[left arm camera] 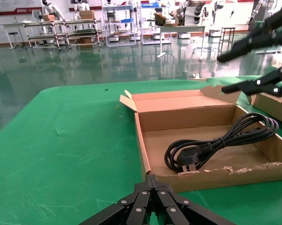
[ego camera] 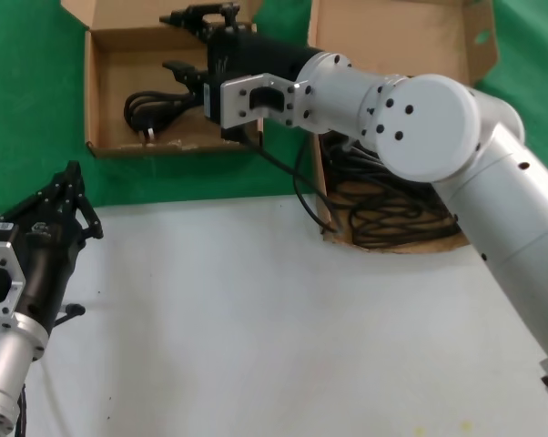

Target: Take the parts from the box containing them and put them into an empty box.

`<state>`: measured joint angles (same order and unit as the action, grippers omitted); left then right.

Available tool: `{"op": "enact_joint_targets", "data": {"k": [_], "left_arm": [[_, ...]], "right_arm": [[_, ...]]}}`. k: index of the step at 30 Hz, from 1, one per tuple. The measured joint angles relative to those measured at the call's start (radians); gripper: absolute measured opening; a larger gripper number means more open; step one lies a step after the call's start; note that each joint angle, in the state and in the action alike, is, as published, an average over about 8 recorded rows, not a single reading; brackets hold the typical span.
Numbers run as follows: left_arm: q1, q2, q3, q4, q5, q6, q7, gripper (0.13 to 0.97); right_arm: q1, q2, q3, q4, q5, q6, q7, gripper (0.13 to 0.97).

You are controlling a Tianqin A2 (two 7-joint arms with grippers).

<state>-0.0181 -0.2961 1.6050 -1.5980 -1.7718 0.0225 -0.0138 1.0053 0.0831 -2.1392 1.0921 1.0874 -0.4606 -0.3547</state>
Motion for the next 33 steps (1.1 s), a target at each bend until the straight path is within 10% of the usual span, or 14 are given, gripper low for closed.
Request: {"op": "enact_joint_targets", "data": {"k": [33], "left_arm": [[0.0,0.0,0.0,0.0,0.0,0.0,0.0,0.156]], "right_arm": [[-0.338,0.124,0.253,0.437,0.102,0.164,0.173,0.874]]}}
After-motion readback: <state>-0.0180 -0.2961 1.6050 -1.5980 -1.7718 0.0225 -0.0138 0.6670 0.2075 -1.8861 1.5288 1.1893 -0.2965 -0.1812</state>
